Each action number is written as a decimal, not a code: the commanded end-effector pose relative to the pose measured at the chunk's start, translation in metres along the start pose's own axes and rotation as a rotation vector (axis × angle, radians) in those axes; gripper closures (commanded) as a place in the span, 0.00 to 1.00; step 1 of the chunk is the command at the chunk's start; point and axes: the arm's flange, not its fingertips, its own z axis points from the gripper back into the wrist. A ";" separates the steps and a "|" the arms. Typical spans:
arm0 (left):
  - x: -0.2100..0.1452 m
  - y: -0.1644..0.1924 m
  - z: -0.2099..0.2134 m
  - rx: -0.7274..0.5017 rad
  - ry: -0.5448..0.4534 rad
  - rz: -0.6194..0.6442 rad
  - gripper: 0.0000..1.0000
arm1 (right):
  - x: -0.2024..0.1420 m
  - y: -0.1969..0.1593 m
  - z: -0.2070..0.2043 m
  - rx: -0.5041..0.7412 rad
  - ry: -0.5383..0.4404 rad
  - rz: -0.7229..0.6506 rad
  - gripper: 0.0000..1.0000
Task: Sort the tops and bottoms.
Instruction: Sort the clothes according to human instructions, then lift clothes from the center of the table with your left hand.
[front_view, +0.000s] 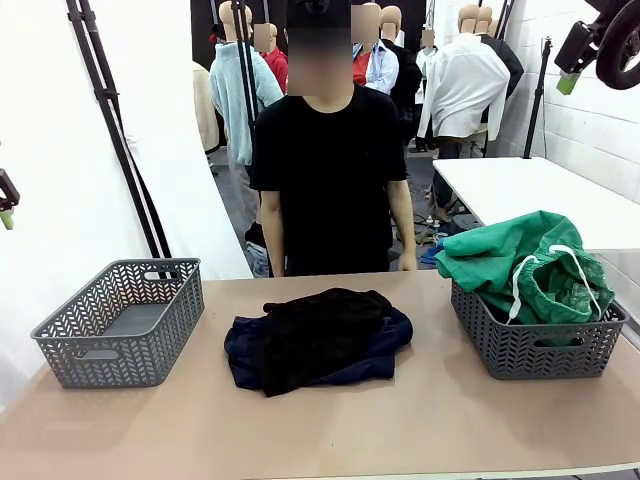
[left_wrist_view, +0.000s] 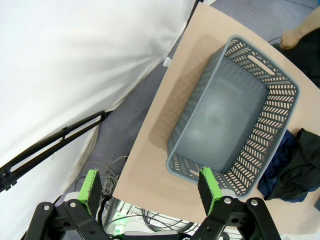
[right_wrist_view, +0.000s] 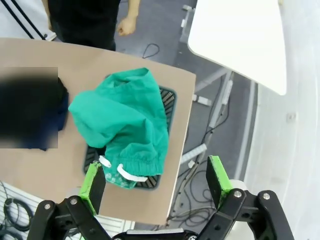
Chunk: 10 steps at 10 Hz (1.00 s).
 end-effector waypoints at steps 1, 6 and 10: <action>0.000 -0.001 0.000 -0.001 -0.004 0.018 0.00 | -0.004 -0.004 -0.004 0.020 0.005 -0.003 0.00; 0.000 -0.001 0.000 -0.001 -0.004 0.018 0.00 | -0.004 -0.004 -0.004 0.020 0.005 -0.003 0.00; 0.000 -0.001 0.000 -0.001 -0.004 0.018 0.00 | -0.004 -0.004 -0.004 0.020 0.005 -0.003 0.00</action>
